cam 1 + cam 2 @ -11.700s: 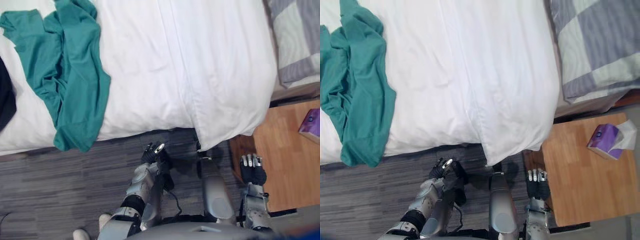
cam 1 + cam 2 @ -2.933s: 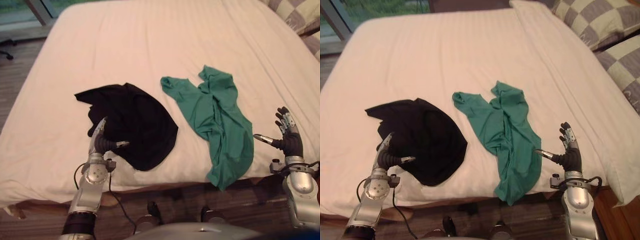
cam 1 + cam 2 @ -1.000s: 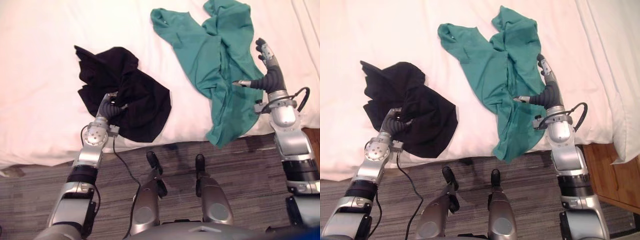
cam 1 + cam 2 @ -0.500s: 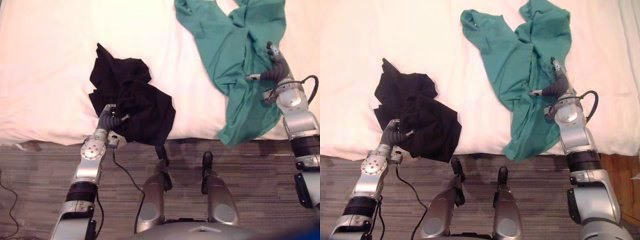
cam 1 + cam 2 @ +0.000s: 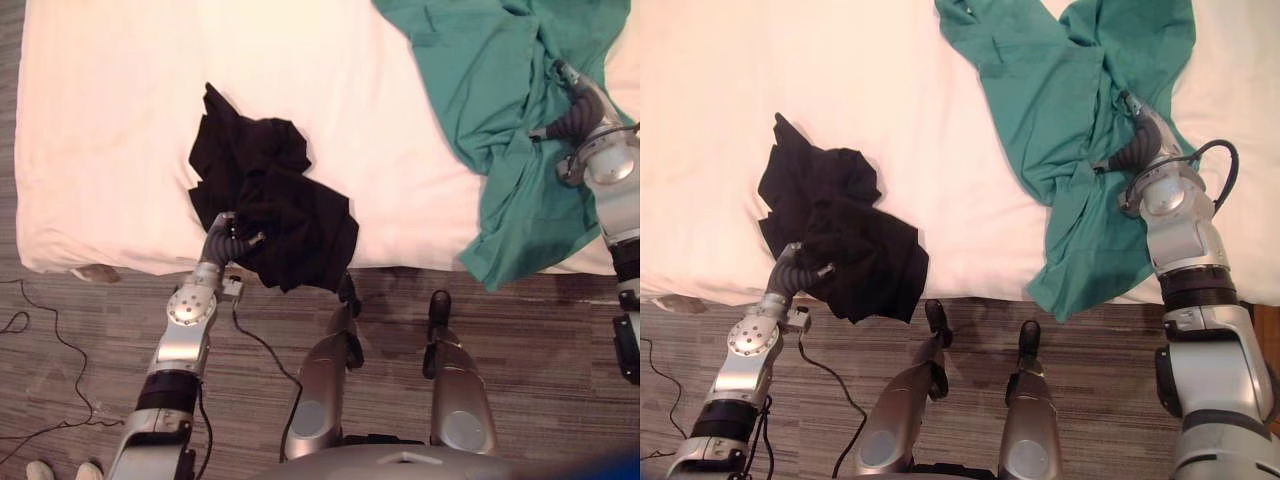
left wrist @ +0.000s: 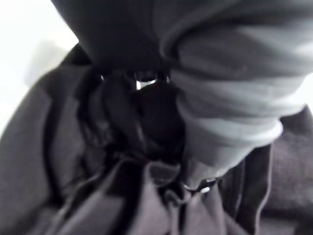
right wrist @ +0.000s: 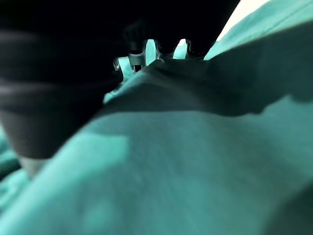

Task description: Tidy the bed and pick cloth on bed and put in laundry

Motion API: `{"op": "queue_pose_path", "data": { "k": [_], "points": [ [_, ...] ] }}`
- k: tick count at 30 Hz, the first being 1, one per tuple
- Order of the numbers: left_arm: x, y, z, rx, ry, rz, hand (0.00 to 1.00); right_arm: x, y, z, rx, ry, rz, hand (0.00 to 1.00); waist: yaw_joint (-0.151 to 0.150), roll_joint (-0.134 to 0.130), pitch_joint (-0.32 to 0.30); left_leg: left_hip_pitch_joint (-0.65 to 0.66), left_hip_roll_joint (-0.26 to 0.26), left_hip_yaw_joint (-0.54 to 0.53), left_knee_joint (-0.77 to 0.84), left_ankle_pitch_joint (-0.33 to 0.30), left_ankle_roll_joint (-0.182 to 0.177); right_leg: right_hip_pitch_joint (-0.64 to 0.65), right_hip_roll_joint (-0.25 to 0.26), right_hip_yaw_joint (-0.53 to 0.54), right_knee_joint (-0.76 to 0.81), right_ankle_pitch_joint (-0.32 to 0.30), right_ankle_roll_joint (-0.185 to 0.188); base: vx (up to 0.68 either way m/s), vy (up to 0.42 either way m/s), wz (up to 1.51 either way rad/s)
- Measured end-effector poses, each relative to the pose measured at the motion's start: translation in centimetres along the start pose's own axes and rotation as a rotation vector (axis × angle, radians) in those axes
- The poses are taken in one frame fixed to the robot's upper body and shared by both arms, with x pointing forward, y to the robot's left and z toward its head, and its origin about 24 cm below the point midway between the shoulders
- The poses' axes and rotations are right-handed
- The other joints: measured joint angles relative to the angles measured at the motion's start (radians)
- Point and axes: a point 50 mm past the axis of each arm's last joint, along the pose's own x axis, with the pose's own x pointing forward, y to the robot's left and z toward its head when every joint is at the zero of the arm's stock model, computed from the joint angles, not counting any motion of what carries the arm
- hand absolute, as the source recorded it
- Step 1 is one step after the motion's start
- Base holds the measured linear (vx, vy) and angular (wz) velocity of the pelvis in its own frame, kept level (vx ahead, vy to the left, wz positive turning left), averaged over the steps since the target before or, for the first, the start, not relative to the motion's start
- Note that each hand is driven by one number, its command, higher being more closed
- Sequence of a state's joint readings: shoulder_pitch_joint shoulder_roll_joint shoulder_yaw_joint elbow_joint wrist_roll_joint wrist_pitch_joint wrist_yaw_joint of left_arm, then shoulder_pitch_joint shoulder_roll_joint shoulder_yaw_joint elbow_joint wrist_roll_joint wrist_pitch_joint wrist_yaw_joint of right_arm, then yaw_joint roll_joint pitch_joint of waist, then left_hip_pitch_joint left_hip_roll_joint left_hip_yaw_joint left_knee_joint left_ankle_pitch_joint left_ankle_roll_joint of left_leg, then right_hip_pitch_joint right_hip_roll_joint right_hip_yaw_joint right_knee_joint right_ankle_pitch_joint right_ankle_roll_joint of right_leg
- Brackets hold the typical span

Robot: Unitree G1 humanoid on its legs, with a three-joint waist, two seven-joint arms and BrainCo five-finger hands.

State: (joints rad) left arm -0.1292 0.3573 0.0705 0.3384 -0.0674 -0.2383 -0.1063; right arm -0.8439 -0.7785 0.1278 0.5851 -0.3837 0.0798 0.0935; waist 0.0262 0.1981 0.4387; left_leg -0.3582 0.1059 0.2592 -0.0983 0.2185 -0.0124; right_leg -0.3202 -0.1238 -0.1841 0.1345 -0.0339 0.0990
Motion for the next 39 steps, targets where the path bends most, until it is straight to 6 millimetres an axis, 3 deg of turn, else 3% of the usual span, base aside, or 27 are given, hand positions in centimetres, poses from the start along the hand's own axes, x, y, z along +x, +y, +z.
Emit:
{"op": "queue_pose_path", "data": {
  "k": [2, 5, 7, 9, 12, 15, 19, 25, 27, 28, 34, 39],
  "points": [
    [-0.3, -0.8, -1.1, -0.030, 0.041, 0.002, 1.00, -0.1, -0.7, -0.4, -0.081, 0.025, 0.004, 1.00, 0.018, 0.005, -0.004, 0.000, 0.006, -0.011, 0.000, 0.003, -0.005, -0.001, -0.001, -0.006, 0.010, -0.004, -0.001, 0.00, -0.008, 0.03],
    [-0.8, -1.7, -3.1, -0.025, 0.138, -0.007, 1.00, 0.0, -0.6, -1.0, -0.092, 0.070, 0.011, 1.00, 0.022, 0.000, -0.009, 0.006, 0.013, -0.036, 0.001, 0.008, -0.015, 0.018, 0.007, -0.029, 0.005, -0.013, -0.001, 0.00, -0.043, 0.18],
    [-2.0, -2.6, -6.6, 0.002, 0.343, -0.022, 1.00, 0.0, 0.4, -1.6, -0.051, 0.104, 0.040, 1.00, 0.023, -0.025, -0.024, 0.008, 0.016, -0.049, 0.001, 0.010, -0.027, 0.028, 0.018, -0.040, 0.003, -0.018, -0.007, 0.02, -0.042, 0.12],
    [-5.3, -3.3, -11.7, 0.033, 0.688, -0.025, 1.00, 0.1, 2.9, -1.7, 0.095, 0.128, 0.089, 1.00, 0.021, -0.096, -0.029, 0.011, 0.034, -0.053, 0.001, 0.009, -0.043, 0.035, 0.033, -0.047, 0.001, -0.024, -0.017, 0.06, -0.058, 0.03],
    [-8.1, -5.5, -13.9, 0.035, 0.877, -0.065, 1.00, -1.3, 6.5, -3.7, 0.332, 0.200, 0.096, 1.00, 0.031, -0.172, -0.028, 0.042, 0.048, -0.058, 0.001, 0.013, -0.056, 0.077, 0.049, -0.056, -0.012, -0.036, -0.030, 0.10, -0.089, 0.14],
    [-9.0, -6.0, -14.5, 0.055, 0.936, -0.063, 1.00, -3.2, 10.8, -4.5, 0.487, 0.239, 0.114, 1.00, 0.034, -0.203, -0.037, 0.107, 0.051, -0.057, 0.001, -0.006, -0.082, 0.138, 0.049, -0.068, -0.010, -0.067, -0.034, 0.12, -0.081, 0.03],
    [-9.6, -6.2, -14.9, 0.070, 0.982, -0.052, 1.00, -5.3, 14.4, -4.3, 0.681, 0.236, 0.111, 1.00, 0.013, -0.207, -0.046, 0.172, 0.053, -0.047, 0.001, -0.025, -0.106, 0.196, 0.050, -0.059, -0.006, -0.089, -0.039, 0.11, -0.062, -0.13],
    [-11.4, -8.2, -15.7, 0.066, 1.059, -0.105, 1.00, -11.6, 21.3, -5.4, 0.925, 0.338, 0.177, 1.00, -0.015, -0.221, -0.137, 0.294, 0.050, 0.029, 0.000, -0.045, -0.118, 0.308, 0.051, -0.027, -0.033, -0.105, -0.035, 0.15, -0.053, -0.21],
    [-11.9, -8.6, -15.9, 0.076, 1.070, -0.127, 1.00, -12.9, 22.5, -5.5, 0.947, 0.357, 0.211, 1.00, -0.021, -0.218, -0.160, 0.317, 0.050, 0.047, 0.000, -0.057, -0.115, 0.328, 0.051, -0.018, -0.039, -0.111, -0.035, 0.09, -0.020, -0.26],
    [-12.6, -9.0, -16.2, 0.074, 1.100, -0.139, 1.00, -14.2, 23.8, -5.6, 0.979, 0.387, 0.254, 1.00, -0.039, -0.215, -0.196, 0.332, 0.050, 0.066, -0.001, -0.065, -0.112, 0.342, 0.051, -0.010, -0.049, -0.114, -0.035, 0.12, -0.021, -0.23],
    [-14.4, -10.2, -16.8, 0.039, 1.162, -0.168, 1.00, -17.8, 26.2, -6.7, 1.071, 0.489, 0.354, 1.00, -0.069, -0.202, -0.243, 0.433, 0.053, 0.148, -0.006, -0.108, -0.112, 0.428, 0.055, 0.038, -0.087, -0.117, -0.034, 0.06, -0.002, -0.30],
    [-15.6, -10.1, -17.3, -0.048, 1.216, -0.109, 1.00, -21.8, 28.0, -7.9, 1.160, 0.621, 0.382, 1.00, -0.075, -0.214, -0.269, 0.506, 0.056, 0.246, -0.007, -0.133, -0.116, 0.482, 0.056, 0.080, -0.102, -0.116, -0.034, 0.01, 0.008, -0.27]
  ]
}}
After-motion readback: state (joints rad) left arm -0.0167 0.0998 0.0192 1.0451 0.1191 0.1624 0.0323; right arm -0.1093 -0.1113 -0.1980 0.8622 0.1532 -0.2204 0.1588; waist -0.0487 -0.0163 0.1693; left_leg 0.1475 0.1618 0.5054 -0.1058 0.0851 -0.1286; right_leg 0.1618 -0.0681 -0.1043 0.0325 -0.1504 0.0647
